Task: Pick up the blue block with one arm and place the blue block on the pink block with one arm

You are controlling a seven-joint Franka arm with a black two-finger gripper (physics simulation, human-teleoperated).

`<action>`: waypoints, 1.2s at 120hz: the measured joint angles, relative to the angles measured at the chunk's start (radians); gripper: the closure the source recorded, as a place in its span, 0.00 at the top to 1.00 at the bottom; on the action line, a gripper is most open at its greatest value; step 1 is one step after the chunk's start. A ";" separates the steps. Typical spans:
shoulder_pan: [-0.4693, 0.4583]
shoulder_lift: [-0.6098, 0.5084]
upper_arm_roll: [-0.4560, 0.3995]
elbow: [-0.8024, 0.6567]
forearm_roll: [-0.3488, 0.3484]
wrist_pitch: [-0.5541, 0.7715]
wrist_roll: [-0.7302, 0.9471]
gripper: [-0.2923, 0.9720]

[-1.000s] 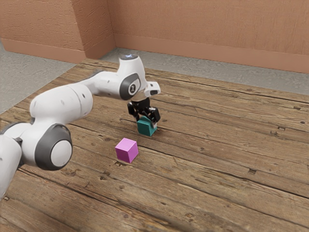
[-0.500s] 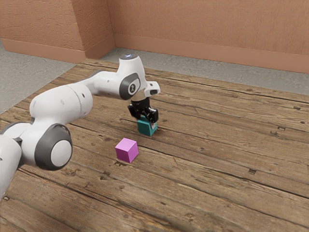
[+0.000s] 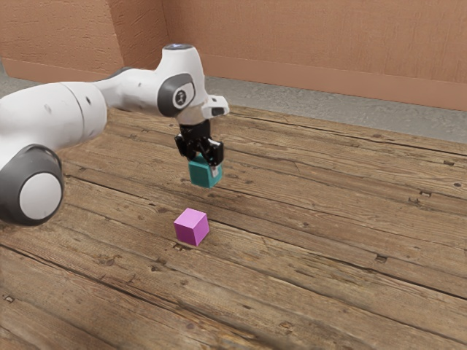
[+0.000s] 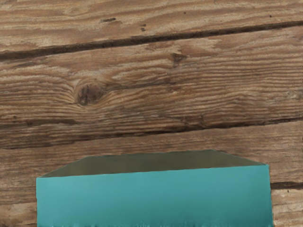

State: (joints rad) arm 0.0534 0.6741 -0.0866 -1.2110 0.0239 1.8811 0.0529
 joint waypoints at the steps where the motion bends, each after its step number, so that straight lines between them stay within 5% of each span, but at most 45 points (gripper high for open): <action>1: 0.000 -0.011 0.000 -0.018 0.000 0.005 0.000 0.50; 51: 0.004 -0.318 0.002 -0.576 -0.034 0.299 -0.013 0.49; 144: 0.031 -0.358 0.004 -0.702 -0.047 0.433 -0.031 0.49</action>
State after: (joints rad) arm 0.0845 0.3165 -0.0829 -1.9128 -0.0230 2.3143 0.0216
